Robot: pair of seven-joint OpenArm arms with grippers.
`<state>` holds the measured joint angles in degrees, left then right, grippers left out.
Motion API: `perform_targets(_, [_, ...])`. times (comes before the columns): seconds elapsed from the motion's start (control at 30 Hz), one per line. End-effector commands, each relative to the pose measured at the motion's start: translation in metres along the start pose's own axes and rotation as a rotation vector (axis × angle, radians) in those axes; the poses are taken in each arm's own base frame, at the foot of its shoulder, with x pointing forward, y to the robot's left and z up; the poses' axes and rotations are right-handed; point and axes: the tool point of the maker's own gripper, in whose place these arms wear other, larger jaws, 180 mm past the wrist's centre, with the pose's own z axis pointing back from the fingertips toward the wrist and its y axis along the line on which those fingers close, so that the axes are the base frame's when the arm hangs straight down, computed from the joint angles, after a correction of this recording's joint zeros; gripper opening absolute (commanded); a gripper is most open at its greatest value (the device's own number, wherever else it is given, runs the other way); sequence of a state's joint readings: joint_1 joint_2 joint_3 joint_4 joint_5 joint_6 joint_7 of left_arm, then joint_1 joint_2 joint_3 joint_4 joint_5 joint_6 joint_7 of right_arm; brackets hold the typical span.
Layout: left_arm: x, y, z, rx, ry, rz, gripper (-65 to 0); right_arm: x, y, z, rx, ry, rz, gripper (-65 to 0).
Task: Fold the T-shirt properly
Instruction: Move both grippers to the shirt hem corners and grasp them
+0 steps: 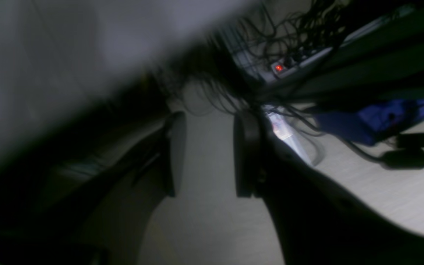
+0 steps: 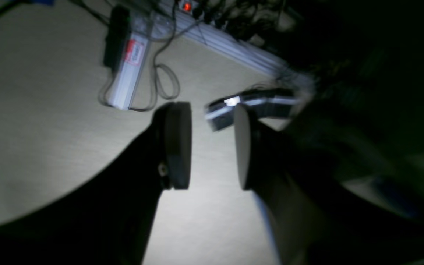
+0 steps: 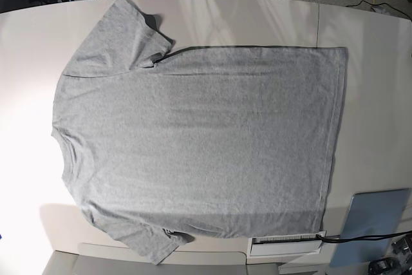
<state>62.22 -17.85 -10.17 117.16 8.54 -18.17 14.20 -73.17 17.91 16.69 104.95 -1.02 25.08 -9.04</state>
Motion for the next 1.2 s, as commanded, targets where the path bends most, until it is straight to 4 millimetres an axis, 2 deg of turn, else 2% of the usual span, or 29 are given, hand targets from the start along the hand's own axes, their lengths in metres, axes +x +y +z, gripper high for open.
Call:
perform_targets(0.0, [0.010,0.008,0.006,0.014,-0.013,-0.049,-41.8,0.011,-0.011,0.011,-0.026,-0.021,0.025,-44.8])
perform_targets(0.13, [0.040,0.041,0.007,0.076,-0.034,-0.224,-41.8,0.058,-0.051,0.033,-0.153,-0.072,0.124,-44.8])
perform_targets(0.23, [0.058,0.066,0.001,0.126,-0.061,-0.337,-41.4,0.089,-0.072,0.052,-0.237,-0.108,0.185,-44.8])
perform_targets(0.37, [0.073,0.084,-0.015,0.111,-0.067,-0.462,-29.7,0.122,-0.094,0.065,-0.343,-0.149,0.263,-44.8])
perform_targets(0.43, [0.069,0.092,-0.025,0.086,-0.047,-0.487,-25.9,0.125,-0.099,0.063,-0.364,-0.129,0.298,-44.7])
perform_targets(0.57, [0.057,0.123,-0.044,0.108,0.003,-0.491,-25.7,0.120,-0.100,0.055,-0.334,-0.052,0.330,-38.5])
perform_targets(0.67, [0.055,0.147,-0.052,0.131,0.022,-0.506,-25.7,0.123,-0.105,0.053,-0.349,-0.049,0.328,-38.4])
perform_targets(0.77, [0.058,0.162,-0.055,0.132,0.008,-0.532,-25.7,0.132,-0.104,0.053,-0.349,-0.091,0.333,-38.4])
perform_targets(0.9, [0.053,0.162,-0.063,0.062,0.013,-0.551,-25.7,0.138,-0.102,0.053,-0.343,-0.126,0.341,-38.5])
perform_targets(1.03, [0.044,0.154,-0.082,0.027,0.043,-0.571,-25.7,0.142,-0.110,0.054,-0.386,-0.118,0.391,-38.5])
perform_targets(1.17, [0.037,0.166,-0.099,0.101,0.115,-0.618,-25.7,0.145,-0.115,0.055,-0.415,-0.112,0.439,-38.5])
